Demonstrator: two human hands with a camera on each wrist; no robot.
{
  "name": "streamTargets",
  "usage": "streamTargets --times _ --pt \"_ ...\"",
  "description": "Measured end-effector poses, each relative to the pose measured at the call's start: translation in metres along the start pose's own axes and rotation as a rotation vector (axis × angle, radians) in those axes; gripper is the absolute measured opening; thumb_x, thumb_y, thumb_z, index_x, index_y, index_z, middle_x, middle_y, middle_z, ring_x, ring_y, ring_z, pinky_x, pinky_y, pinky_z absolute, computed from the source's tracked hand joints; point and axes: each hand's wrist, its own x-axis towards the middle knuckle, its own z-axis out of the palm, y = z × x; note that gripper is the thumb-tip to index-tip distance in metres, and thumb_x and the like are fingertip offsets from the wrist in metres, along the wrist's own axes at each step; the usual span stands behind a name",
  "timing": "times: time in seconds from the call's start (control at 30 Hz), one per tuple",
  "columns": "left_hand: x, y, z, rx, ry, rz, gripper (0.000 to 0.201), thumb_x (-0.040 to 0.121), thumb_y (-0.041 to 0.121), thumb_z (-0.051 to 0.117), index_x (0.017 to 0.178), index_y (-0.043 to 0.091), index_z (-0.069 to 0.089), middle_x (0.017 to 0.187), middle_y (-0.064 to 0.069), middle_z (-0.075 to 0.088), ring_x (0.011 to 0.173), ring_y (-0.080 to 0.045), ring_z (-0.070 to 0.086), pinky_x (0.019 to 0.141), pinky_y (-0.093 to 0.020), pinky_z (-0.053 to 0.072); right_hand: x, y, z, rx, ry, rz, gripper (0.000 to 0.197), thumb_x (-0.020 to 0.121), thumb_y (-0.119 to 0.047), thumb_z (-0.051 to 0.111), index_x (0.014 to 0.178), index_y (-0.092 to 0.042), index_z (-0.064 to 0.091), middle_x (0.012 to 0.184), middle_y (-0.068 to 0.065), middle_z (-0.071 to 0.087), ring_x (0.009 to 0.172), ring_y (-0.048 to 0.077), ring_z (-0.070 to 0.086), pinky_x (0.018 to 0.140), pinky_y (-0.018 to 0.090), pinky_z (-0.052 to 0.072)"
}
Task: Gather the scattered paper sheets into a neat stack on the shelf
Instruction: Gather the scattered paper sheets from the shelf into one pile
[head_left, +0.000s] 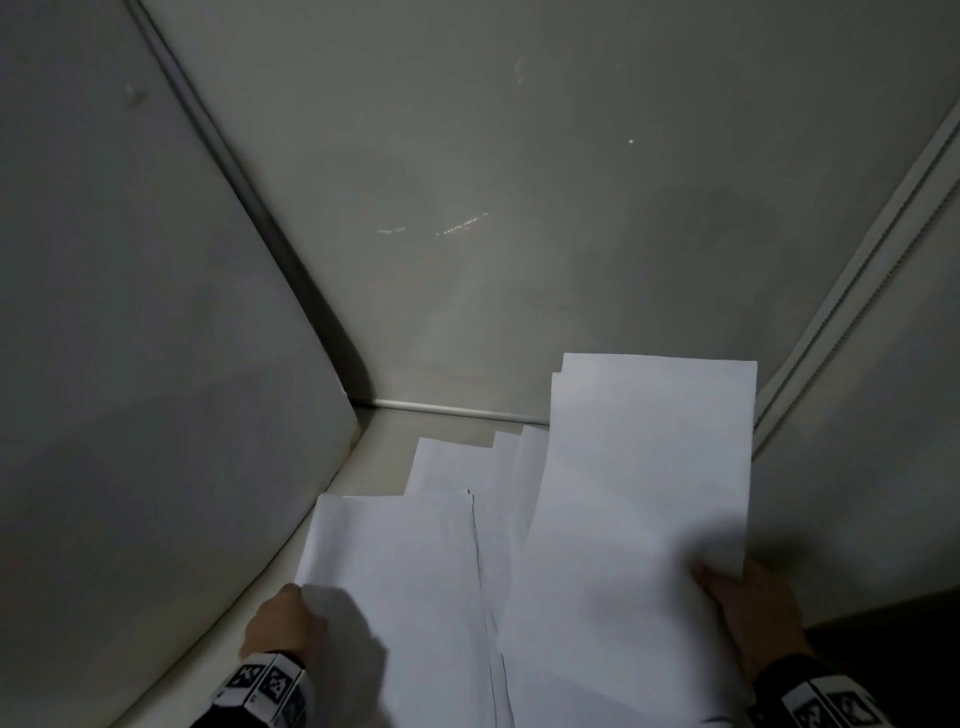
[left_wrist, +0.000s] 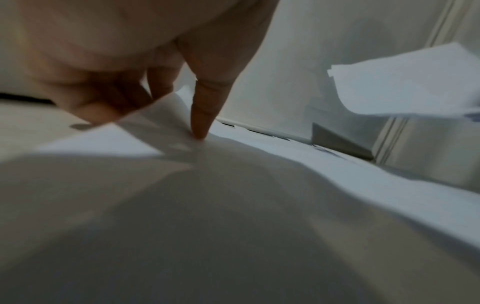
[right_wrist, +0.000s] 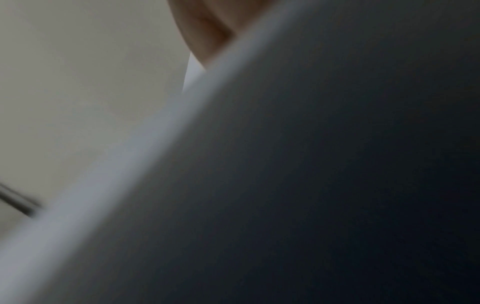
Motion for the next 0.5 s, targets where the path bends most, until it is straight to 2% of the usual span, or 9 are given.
streamTargets --times 0.07,0.13,0.23,0.33,0.4,0.5 --pt "-0.004 -0.001 -0.003 0.061 0.039 -0.061 0.057 0.077 0.034 0.065 0.127 0.015 0.048 0.134 -0.015 0.041 0.126 -0.033 0.039 0.101 -0.041 0.038 0.002 0.004 0.001 0.005 0.005 -0.008 0.025 0.075 0.002 0.067 0.067 -0.021 0.062 0.077 0.003 0.065 0.082 0.027 0.060 0.055 0.001 0.044" --pt "-0.006 0.000 -0.003 0.032 0.052 -0.083 0.068 0.071 0.037 0.073 0.129 0.015 0.043 0.135 -0.017 0.035 0.126 -0.036 0.035 0.102 -0.044 0.037 0.002 0.005 0.002 0.004 0.015 -0.009 0.023 0.075 0.001 0.068 0.066 -0.019 0.062 0.079 0.008 0.066 0.080 0.028 0.060 0.054 0.003 0.044" --pt "0.001 0.001 -0.001 -0.087 0.030 -0.053 0.073 0.067 0.020 0.080 0.127 0.006 0.041 0.129 -0.026 0.042 0.118 -0.042 0.047 0.097 -0.044 0.045 -0.001 0.003 0.004 0.009 0.006 -0.008 0.023 0.074 0.000 0.069 0.061 -0.017 0.063 0.071 0.003 0.066 0.070 0.027 0.061 0.053 0.004 0.044" --pt "0.006 0.002 0.001 -0.165 -0.018 -0.031 0.072 0.069 0.009 0.077 0.127 -0.003 0.036 0.124 -0.029 0.054 0.114 -0.040 0.056 0.096 -0.041 0.046 -0.005 -0.004 0.005 0.052 0.008 -0.003 0.027 0.074 0.005 0.067 0.062 -0.018 0.062 0.060 -0.007 0.066 0.053 0.004 0.062 0.050 0.002 0.044" --pt "0.005 0.002 0.000 -0.156 -0.034 -0.052 0.064 0.071 0.013 0.075 0.123 -0.005 0.042 0.120 -0.024 0.061 0.113 -0.035 0.059 0.094 -0.036 0.047 -0.006 -0.004 0.003 0.061 0.009 -0.003 0.027 0.074 0.006 0.067 0.063 -0.019 0.063 0.056 -0.011 0.067 0.048 -0.009 0.059 0.051 0.002 0.045" --pt "0.003 0.002 -0.002 -0.119 -0.057 -0.030 0.043 0.075 0.027 0.067 0.113 0.008 0.064 0.111 -0.010 0.070 0.105 -0.025 0.065 0.083 -0.025 0.050 -0.004 -0.002 0.000 0.069 0.011 0.004 0.028 0.075 0.006 0.066 0.065 -0.020 0.063 0.049 -0.023 0.066 0.049 -0.012 0.058 0.052 0.001 0.045"
